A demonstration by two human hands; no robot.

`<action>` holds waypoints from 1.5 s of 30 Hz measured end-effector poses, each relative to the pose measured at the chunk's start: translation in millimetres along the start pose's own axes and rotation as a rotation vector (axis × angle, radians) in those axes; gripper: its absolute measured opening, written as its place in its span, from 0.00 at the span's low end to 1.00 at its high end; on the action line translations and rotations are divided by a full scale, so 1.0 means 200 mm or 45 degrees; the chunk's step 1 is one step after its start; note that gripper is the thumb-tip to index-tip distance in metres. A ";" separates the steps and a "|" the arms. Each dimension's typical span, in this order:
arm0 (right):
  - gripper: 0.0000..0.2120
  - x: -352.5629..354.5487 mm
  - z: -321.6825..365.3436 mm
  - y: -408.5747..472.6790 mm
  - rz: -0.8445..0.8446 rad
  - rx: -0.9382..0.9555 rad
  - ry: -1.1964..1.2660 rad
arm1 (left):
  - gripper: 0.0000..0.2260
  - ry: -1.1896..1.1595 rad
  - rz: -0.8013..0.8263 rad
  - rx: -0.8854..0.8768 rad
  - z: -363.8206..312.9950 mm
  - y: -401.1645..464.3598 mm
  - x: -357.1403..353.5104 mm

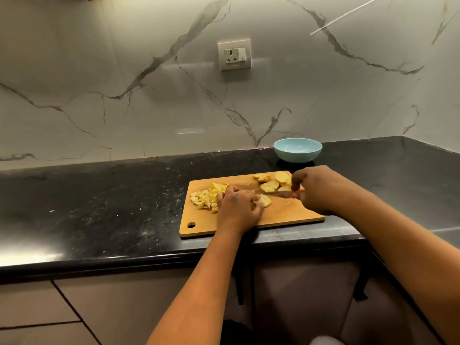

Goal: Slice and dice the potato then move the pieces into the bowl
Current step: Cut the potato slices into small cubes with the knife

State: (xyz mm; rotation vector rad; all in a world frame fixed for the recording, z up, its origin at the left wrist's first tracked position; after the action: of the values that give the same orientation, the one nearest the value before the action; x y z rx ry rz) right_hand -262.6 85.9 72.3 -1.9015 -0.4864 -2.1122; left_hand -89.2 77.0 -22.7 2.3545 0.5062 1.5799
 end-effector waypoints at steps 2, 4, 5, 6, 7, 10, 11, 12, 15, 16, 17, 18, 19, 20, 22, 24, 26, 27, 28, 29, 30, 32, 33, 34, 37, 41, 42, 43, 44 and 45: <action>0.12 -0.04 0.00 0.02 -0.079 0.017 0.103 | 0.14 -0.013 -0.029 -0.019 0.00 -0.02 0.00; 0.11 -0.09 0.01 0.05 -0.081 0.039 0.151 | 0.14 -0.039 -0.005 -0.005 -0.01 -0.03 0.00; 0.11 -0.12 0.02 0.06 -0.060 0.041 0.156 | 0.14 -0.046 0.005 0.001 -0.01 -0.04 0.00; 0.11 -0.15 0.02 0.07 -0.040 0.041 0.151 | 0.13 -0.047 0.008 0.002 -0.01 -0.04 0.00; 0.11 -0.17 0.03 0.07 -0.036 0.044 0.140 | 0.13 -0.045 0.007 0.001 -0.01 -0.04 0.01; 0.08 -0.21 0.03 0.08 -0.088 0.058 0.116 | 0.14 -0.021 0.006 -0.002 -0.01 -0.05 0.01; 0.08 -0.21 0.03 0.08 -0.099 0.060 0.115 | 0.14 -0.014 0.003 -0.002 -0.01 -0.05 0.01; 0.07 -0.22 0.03 0.08 -0.104 0.061 0.114 | 0.14 -0.008 -0.003 -0.003 -0.01 -0.05 0.01; 0.08 -0.21 0.03 0.08 -0.092 0.061 0.109 | 0.14 0.003 -0.009 0.000 -0.01 -0.05 0.00; 0.08 -0.21 0.03 0.08 -0.083 0.060 0.107 | 0.14 0.008 -0.009 0.003 -0.01 -0.04 0.00; 0.08 -0.21 0.04 0.08 -0.074 0.063 0.106 | 0.14 0.012 -0.007 0.005 0.00 -0.04 0.00; 0.09 -0.21 0.04 0.08 -0.063 0.067 0.103 | 0.14 0.015 -0.007 0.005 0.00 -0.04 0.00; 0.09 -0.21 0.04 0.09 -0.046 0.074 0.103 | 0.14 0.019 -0.009 0.001 0.00 -0.04 0.00; 0.10 -0.21 0.05 0.09 -0.019 0.082 0.107 | 0.14 0.022 -0.011 -0.002 0.00 -0.04 0.00; 0.11 -0.18 0.05 0.10 0.032 0.081 0.130 | 0.14 0.030 -0.008 -0.004 -0.01 -0.04 -0.01; 0.12 -0.13 0.05 0.08 0.078 0.081 0.121 | 0.14 0.046 0.008 0.003 -0.01 -0.04 -0.01; 0.12 -0.07 0.03 0.06 0.129 0.081 0.030 | 0.14 0.049 0.018 0.006 0.00 -0.04 -0.02; 0.12 -0.03 0.02 0.04 0.150 0.078 -0.024 | 0.14 0.051 0.016 0.003 0.00 -0.04 -0.01; 0.12 -0.01 0.00 0.01 0.168 0.070 -0.067 | 0.14 0.055 0.012 -0.002 0.00 -0.04 -0.01; 0.12 0.01 -0.01 0.00 0.180 0.063 -0.089 | 0.14 0.060 0.011 -0.006 0.00 -0.04 -0.01; 0.11 0.02 -0.03 -0.02 0.184 0.057 -0.088 | 0.14 0.063 0.012 -0.010 0.00 -0.04 -0.01; 0.11 0.03 -0.04 -0.02 0.150 0.047 -0.040 | 0.14 0.056 -0.002 -0.020 -0.01 -0.04 -0.01; 0.11 0.02 -0.04 -0.01 0.109 0.044 0.001 | 0.14 0.054 -0.012 -0.024 -0.01 -0.04 0.00; 0.11 0.01 -0.03 0.00 0.065 0.042 0.055 | 0.14 0.054 -0.019 -0.023 -0.01 -0.05 0.00; 0.10 -0.05 0.00 0.04 -0.004 0.033 0.189 | 0.14 0.059 -0.039 -0.030 0.00 -0.05 -0.01; 0.11 -0.14 0.05 0.05 0.051 0.026 0.126 | 0.13 0.088 -0.028 -0.045 -0.01 -0.04 -0.01; 0.11 -0.16 0.06 0.05 0.051 0.028 0.102 | 0.13 0.097 -0.028 -0.048 -0.01 -0.04 -0.01; 0.13 -0.17 0.07 0.05 0.057 0.029 0.073 | 0.13 0.106 -0.030 -0.052 -0.01 -0.04 -0.01; 0.14 -0.16 0.08 0.06 0.073 0.034 0.041 | 0.13 0.115 -0.032 -0.054 -0.01 -0.04 -0.01; 0.16 -0.15 0.10 0.05 0.104 0.040 0.007 | 0.13 0.123 -0.029 -0.051 -0.01 -0.04 -0.01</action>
State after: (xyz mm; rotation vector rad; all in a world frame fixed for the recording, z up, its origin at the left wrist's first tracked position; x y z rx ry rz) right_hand -236.9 83.2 44.7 -1.8656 -0.4310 -2.0456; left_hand -93.0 84.4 -26.4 2.2437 0.5148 1.6837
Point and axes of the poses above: each hand's wrist, its own y-axis towards the middle knuckle, its own x-axis out of the back of the hand, z = x × y, the point moved 3 cm from there along y, towards the middle knuckle, and after that the axes turned 3 degrees about -y, right-handed, at the moved point
